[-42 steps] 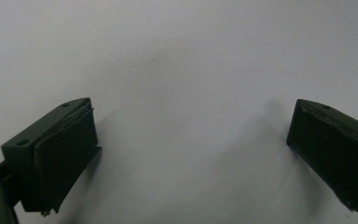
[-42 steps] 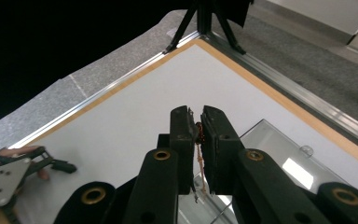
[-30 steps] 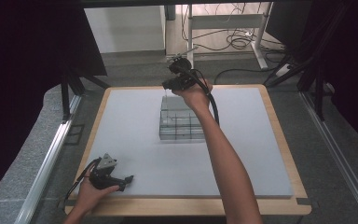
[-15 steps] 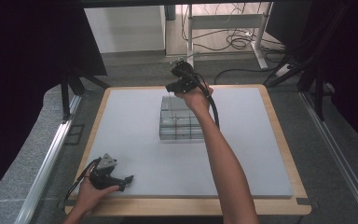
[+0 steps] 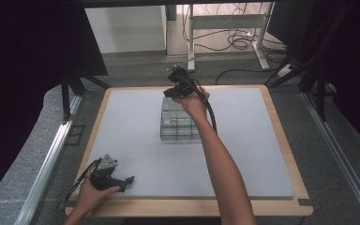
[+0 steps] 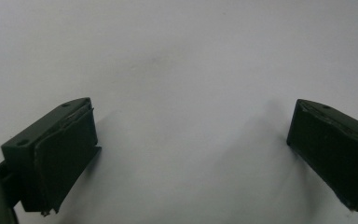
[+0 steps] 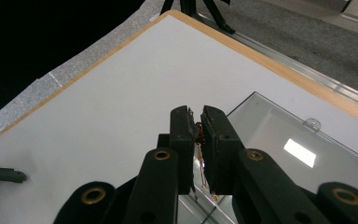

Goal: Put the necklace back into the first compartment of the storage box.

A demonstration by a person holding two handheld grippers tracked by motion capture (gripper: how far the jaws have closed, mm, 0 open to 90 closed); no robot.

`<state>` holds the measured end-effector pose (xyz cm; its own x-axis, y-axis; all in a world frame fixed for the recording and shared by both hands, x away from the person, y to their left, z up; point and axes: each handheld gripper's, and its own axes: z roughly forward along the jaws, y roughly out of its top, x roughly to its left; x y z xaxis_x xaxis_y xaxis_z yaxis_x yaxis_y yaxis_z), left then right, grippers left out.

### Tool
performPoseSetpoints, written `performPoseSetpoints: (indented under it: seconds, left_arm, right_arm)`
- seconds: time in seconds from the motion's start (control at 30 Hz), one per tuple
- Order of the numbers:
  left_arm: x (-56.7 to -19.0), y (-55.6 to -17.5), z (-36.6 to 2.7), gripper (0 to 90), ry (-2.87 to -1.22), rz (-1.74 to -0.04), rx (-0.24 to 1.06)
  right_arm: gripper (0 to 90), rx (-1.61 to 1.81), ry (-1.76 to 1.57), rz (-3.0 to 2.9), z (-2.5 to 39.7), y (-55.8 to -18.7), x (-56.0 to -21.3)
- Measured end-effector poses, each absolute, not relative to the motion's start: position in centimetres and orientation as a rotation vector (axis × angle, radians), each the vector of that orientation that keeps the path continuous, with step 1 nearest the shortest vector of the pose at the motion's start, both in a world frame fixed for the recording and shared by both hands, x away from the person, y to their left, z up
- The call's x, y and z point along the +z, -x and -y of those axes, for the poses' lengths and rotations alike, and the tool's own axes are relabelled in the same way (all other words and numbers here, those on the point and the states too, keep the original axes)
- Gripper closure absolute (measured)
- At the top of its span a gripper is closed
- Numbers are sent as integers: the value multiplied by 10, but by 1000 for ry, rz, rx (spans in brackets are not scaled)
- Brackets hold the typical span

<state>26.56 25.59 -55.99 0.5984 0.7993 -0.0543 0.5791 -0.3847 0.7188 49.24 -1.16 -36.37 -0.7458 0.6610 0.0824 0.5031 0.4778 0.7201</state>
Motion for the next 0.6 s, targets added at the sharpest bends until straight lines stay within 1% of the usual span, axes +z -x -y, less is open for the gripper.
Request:
performPoseSetpoints:
  seconds: [0.6]
  left_arm:
    - [-560,-266,-256,15,-2109,-1086,393]
  right_arm:
    - [809,1079,-1041,-2578,3,-497,-399]
